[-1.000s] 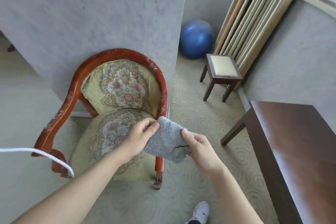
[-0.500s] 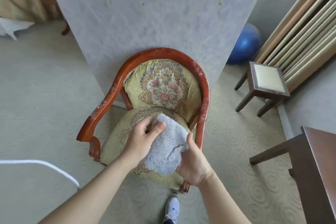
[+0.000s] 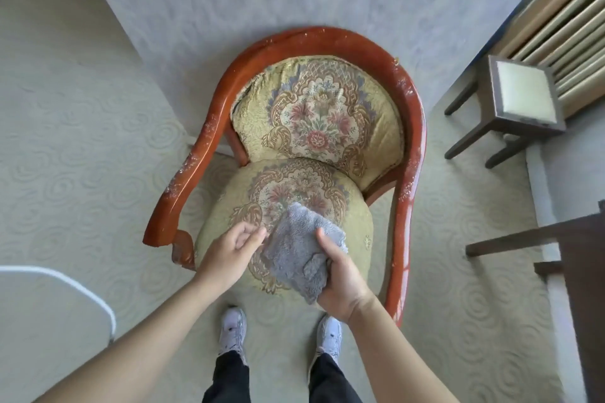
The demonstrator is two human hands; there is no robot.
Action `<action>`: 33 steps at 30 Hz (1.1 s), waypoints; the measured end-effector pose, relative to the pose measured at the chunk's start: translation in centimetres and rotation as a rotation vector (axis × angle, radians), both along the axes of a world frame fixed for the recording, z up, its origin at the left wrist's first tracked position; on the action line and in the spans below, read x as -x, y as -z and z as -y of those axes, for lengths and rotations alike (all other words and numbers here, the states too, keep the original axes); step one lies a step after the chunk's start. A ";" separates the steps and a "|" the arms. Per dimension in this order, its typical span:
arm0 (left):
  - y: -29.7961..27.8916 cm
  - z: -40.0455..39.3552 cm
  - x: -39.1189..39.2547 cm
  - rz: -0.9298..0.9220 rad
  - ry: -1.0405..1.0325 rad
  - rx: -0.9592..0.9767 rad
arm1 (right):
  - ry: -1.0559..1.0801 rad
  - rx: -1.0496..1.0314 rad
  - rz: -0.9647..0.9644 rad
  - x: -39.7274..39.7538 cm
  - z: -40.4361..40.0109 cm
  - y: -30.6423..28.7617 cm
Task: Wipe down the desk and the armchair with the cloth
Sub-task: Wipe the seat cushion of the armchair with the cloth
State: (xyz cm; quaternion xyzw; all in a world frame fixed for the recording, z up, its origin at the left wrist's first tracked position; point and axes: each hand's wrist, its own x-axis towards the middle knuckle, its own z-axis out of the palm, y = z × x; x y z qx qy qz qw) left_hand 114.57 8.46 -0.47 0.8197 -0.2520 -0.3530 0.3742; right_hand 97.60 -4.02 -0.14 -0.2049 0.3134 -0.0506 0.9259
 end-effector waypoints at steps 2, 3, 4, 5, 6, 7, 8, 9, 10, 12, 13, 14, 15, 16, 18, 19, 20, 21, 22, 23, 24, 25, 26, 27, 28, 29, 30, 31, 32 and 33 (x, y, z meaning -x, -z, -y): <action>2.5 0.0 -2.1 0.005 0.096 -0.088 | 0.133 -0.008 -0.068 -0.9 0.1 1.6; 3.9 0.0 -3.0 -0.002 0.151 -0.129 | 0.214 -0.013 -0.107 -1.3 0.0 2.7; 5.3 0.0 -3.9 -0.012 0.201 -0.164 | 0.301 -0.022 -0.140 -1.6 -0.1 3.9; 6.8 0.0 -4.8 -0.019 0.242 -0.198 | 0.381 -0.039 -0.165 -1.9 -0.2 5.2; 8.4 0.0 -5.7 -0.022 0.280 -0.231 | 0.457 -0.046 -0.196 -2.1 -0.3 6.6; 9.9 0.1 -6.3 -0.022 0.313 -0.259 | 0.530 -0.038 -0.234 -2.2 -0.3 7.9; 11.5 0.1 -6.8 -0.010 0.330 -0.278 | 0.592 -0.017 -0.274 -2.4 -0.3 9.0; 13.0 0.3 -7.3 0.014 0.332 -0.294 | 0.650 0.002 -0.317 -2.7 -0.2 10.1; 14.4 0.6 -7.7 0.041 0.327 -0.313 | 0.709 0.008 -0.362 -2.8 -0.2 11.3; 17.1 1.5 -7.9 0.072 0.322 -0.350 | 0.831 0.003 -0.457 -2.6 0.3 13.8; 18.3 2.1 -7.9 0.068 0.307 -0.377 | 0.875 0.013 -0.500 -2.6 0.8 15.0; 19.6 2.9 -8.0 0.066 0.281 -0.396 | 0.906 0.032 -0.536 -2.9 1.6 16.1; 20.9 3.8 -8.2 0.073 0.257 -0.406 | 0.931 0.052 -0.562 -3.2 2.4 17.3; 22.2 4.6 -8.3 0.096 0.251 -0.409 | 0.953 0.079 -0.586 -3.4 3.1 18.4; 24.9 5.9 -8.6 0.198 0.296 -0.400 | 0.965 0.147 -0.660 -4.0 4.5 20.7; 26.5 6.3 -8.8 0.259 0.322 -0.395 | 0.963 0.177 -0.698 -4.5 5.2 21.9; 28.2 6.6 -9.0 0.307 0.343 -0.406 | 0.966 0.200 -0.737 -4.8 5.8 23.1; 30.0 6.9 -9.2 0.352 0.358 -0.426 | 0.984 0.231 -0.782 -5.0 6.4 24.5; 31.7 7.3 -9.4 0.405 0.368 -0.451 | 0.998 0.289 -0.846 -5.3 7.0 25.6; 33.4 7.6 -9.5 0.461 0.371 -0.476 | 0.996 0.383 -0.928 -5.5 7.6 26.8; 34.8 7.9 -9.3 0.516 0.362 -0.486 | 0.955 0.494 -0.987 -5.8 8.2 27.4; 36.0 8.2 -9.0 0.572 0.339 -0.479 | 0.937 0.594 -1.007 -6.0 9.0 28.2; 37.0 8.3 -8.6 0.634 0.306 -0.464 | 0.930 0.681 -1.022 -6.3 9.8 28.9; 37.8 8.4 -8.4 0.691 0.271 -0.443 | 0.974 0.769 -1.054 -6.8 10.6 29.6; 38.4 8.5 -8.2 0.736 0.246 -0.425 | 1.010 0.875 -1.110 -7.2 11.3 30.1; 39.0 8.5 -8.2 0.767 0.232 -0.413 | 1.006 0.986 -1.158 -7.6 11.7 30.9; 39.4 8.5 -8.3 0.791 0.224 -0.403 | 0.959 1.085 -1.177 -8.1 11.9 32.0; 39.7 8.4 -8.3 0.809 0.221 -0.400 | 0.858 1.149 -1.166 -8.6 11.7 33.1; 39.9 8.3 -8.3 0.820 0.221 -0.402 | 0.712 1.172 -1.147 -9.1 11.4 34.4; 39.9 8.3 -8.2 0.828 0.222 -0.401 | 0.552 1.190 -1.151 -9.6 11.0 35.5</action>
